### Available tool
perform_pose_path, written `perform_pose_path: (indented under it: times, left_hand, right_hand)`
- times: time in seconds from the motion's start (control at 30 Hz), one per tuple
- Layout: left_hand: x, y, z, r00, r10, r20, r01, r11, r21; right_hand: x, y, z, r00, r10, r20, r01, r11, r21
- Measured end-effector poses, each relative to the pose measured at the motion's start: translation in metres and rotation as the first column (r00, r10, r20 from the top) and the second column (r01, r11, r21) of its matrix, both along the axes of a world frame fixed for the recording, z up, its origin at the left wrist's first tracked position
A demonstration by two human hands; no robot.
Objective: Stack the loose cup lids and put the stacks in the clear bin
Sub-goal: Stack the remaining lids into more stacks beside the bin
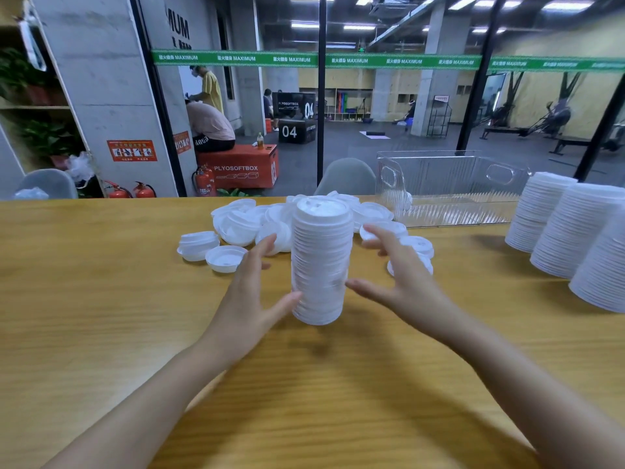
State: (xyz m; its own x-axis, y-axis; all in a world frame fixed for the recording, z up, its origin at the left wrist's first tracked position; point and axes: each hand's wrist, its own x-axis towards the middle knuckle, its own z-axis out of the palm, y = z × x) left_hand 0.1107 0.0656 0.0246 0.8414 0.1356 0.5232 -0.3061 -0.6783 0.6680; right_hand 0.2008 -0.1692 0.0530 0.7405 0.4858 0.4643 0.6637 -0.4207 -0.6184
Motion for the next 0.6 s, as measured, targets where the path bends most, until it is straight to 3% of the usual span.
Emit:
perform_pose_path:
  times: [0.13,0.27,0.6]
  left_hand:
    - [0.002,0.001,-0.018,0.975,-0.015,-0.221,0.031,0.997,0.071]
    - [0.012,-0.011,-0.02,0.968,-0.041,-0.246,0.058,0.996,0.063]
    - [0.031,-0.056,-0.021,0.977,-0.122,-0.174,0.123,0.992,-0.007]
  right_hand:
    - [-0.005,0.007,-0.033,0.996,-0.065,-0.063,0.049,0.972,-0.229]
    - [-0.008,0.023,-0.043,0.992,-0.091,-0.088,0.055,0.936,-0.348]
    - [-0.002,-0.008,-0.048,0.982,-0.152,-0.113,0.123,0.965,-0.23]
